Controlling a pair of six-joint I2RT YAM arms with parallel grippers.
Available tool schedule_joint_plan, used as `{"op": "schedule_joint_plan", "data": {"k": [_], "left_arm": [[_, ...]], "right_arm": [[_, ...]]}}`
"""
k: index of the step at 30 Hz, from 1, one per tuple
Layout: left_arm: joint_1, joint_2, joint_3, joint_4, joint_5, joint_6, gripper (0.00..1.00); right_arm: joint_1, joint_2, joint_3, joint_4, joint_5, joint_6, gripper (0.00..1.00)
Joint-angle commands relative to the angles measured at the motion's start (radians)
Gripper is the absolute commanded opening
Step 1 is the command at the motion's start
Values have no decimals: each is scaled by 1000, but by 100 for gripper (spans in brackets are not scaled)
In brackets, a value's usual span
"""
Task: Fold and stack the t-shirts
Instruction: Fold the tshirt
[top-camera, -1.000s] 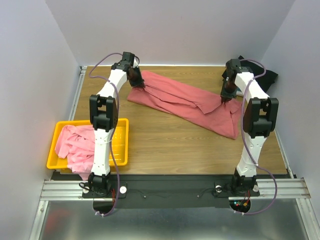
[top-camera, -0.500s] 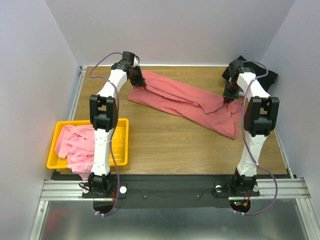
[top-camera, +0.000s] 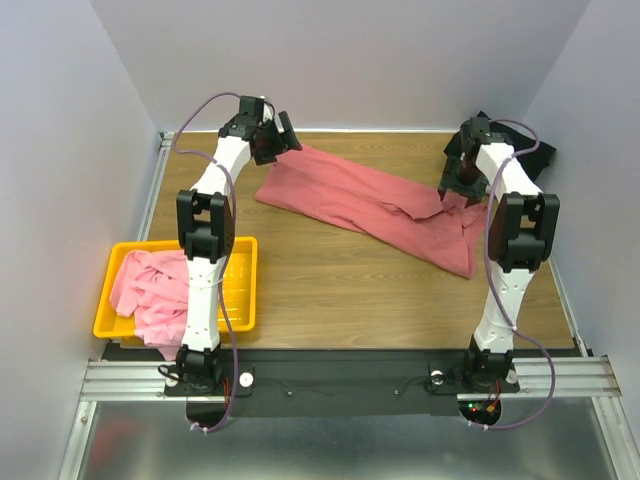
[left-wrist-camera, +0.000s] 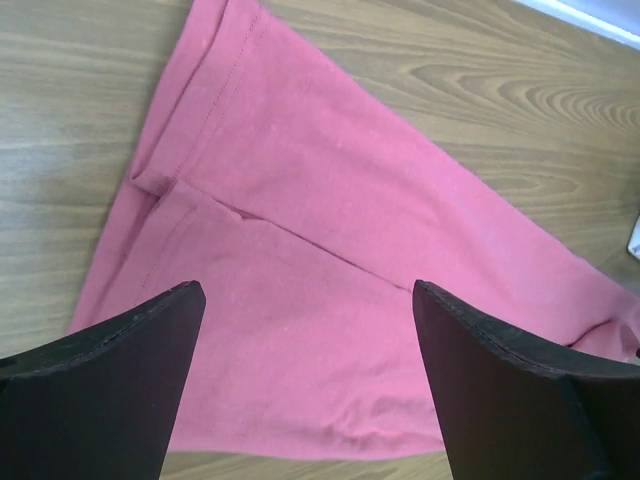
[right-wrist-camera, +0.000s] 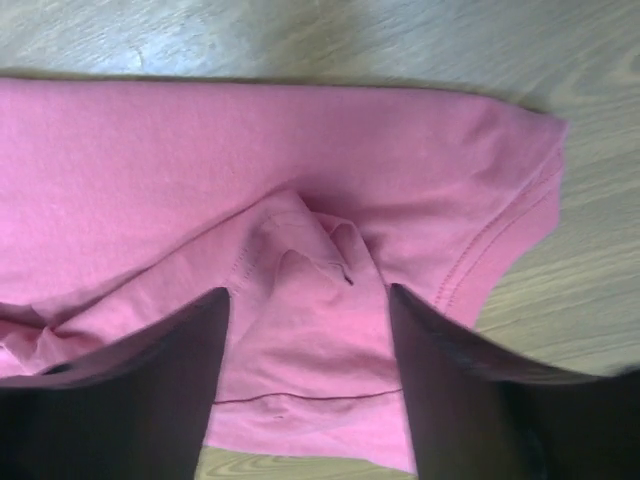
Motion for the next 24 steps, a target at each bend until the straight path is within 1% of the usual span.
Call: {"op": "schedule_joint_plan", "data": {"k": [1, 2, 3, 6, 7, 9, 10, 14, 17, 20, 24], "left_arm": [[5, -87, -19, 54, -22, 18, 98], [2, -113, -50, 53, -25, 26, 98], [-1, -127, -120, 54, -28, 31, 98], [-18, -162, -217, 64, -29, 48, 98], [-24, -166, -265, 67, -24, 48, 98], [-44, -174, -309, 76, -15, 38, 98], [-50, -173, -319, 76, -12, 34, 98], [-76, -174, -357, 93, -13, 22, 98], [-75, -168, -374, 67, -38, 3, 98], [-75, -174, -398, 65, -65, 21, 98], [-63, -170, -409, 53, -67, 28, 99]], "right_arm": [[-14, -80, -1, 0, 10, 14, 75], [-14, -98, -21, 0, -2, 20, 76], [-16, -114, -54, -2, -13, 25, 76], [-19, -189, -190, 7, -54, 48, 76], [-20, -230, -263, 19, -62, 60, 76], [-23, -281, -327, 32, -77, 68, 76], [-29, -325, -382, 33, -86, 77, 76], [-34, -413, -494, 49, -177, 91, 76], [-36, -436, -543, 52, -200, 101, 76], [-39, -465, -595, 59, -194, 108, 76], [-62, -471, -635, 62, -192, 98, 76]]}}
